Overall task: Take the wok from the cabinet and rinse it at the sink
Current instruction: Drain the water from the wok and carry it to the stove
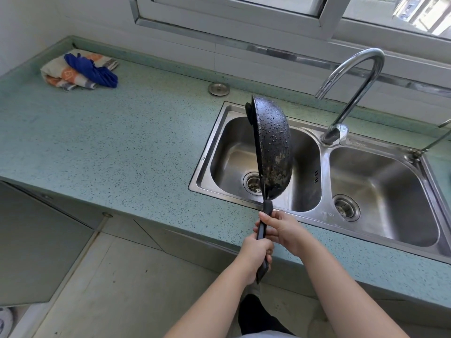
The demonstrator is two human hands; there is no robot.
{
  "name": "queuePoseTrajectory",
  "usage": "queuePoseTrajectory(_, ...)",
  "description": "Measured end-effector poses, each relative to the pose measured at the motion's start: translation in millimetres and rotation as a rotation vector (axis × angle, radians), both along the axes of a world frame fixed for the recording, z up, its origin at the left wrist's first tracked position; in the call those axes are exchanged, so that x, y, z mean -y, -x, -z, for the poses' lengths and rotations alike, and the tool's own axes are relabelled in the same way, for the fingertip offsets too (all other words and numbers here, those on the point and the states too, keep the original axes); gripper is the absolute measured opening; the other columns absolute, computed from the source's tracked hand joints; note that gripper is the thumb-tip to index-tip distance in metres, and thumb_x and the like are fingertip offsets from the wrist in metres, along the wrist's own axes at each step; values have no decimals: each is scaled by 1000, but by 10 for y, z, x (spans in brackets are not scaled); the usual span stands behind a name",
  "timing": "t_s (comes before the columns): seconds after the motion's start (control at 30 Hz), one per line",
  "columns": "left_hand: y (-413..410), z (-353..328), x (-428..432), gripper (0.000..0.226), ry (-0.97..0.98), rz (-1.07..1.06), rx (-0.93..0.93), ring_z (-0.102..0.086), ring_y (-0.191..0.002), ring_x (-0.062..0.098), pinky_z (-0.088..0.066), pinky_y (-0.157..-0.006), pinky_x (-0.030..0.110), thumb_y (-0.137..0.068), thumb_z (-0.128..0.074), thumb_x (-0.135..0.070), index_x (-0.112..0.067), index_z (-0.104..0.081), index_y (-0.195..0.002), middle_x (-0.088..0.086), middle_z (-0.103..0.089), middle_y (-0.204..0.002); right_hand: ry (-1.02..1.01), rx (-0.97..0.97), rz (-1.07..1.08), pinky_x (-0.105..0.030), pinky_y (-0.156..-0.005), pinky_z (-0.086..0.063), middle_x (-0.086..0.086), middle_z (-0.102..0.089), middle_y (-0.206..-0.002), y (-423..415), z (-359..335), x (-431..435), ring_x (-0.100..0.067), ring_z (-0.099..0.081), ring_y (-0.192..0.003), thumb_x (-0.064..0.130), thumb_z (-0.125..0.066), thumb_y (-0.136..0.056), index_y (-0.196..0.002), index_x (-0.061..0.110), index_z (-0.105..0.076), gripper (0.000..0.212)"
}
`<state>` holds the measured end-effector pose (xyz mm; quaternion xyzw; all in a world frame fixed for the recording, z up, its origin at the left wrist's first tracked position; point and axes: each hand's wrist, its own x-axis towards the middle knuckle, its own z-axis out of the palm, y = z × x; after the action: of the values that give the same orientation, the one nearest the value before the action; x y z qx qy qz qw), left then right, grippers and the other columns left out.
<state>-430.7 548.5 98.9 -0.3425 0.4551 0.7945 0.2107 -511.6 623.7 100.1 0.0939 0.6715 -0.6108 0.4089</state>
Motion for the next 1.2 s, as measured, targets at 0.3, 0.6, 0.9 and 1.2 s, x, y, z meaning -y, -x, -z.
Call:
queuePoseTrajectory(0.3, 1, 7, -8, 22, 3, 0, 1, -36, -32, 4, -29, -39, 15, -85, -39, 4, -16, -46, -77, -2, -37, -53, -8, -1, -4, -28, -68, -57, -10, -67, -86, -4, -9, -6, -22, -68, -76, 18, -58, -89, -93, 6, -51, 15)
queuePoseTrajectory(0.6, 2, 6, -6, 21, 4, 7, -11, -37, -32, 4, -30, -38, 15, -85, -39, 3, -15, -47, -79, -2, -37, -54, 2, 1, 5, -25, -64, -58, -10, -67, -85, -12, -24, -6, -21, -68, -74, 18, -58, -89, -95, 4, -51, 17)
queuePoseTrajectory(0.9, 7, 18, -11, 21, 8, 11, -6, -37, -31, 4, -31, -38, 15, -85, -39, 3, -15, -46, -78, -2, -37, -54, 8, 2, 5, -24, -61, -59, -10, -67, -84, -13, -27, -10, -19, -69, -72, 18, -59, -88, -96, 4, -51, 18)
queuePoseTrajectory(1.2, 15, 19, -13, 21, 10, 16, -6, -38, -32, 4, -32, -38, 16, -85, -39, 3, -15, -46, -78, -2, -38, -53, 11, 10, 5, -24, -63, -58, -10, -67, -86, -10, -44, -21, -20, -68, -74, 18, -59, -88, -96, 4, -51, 18)
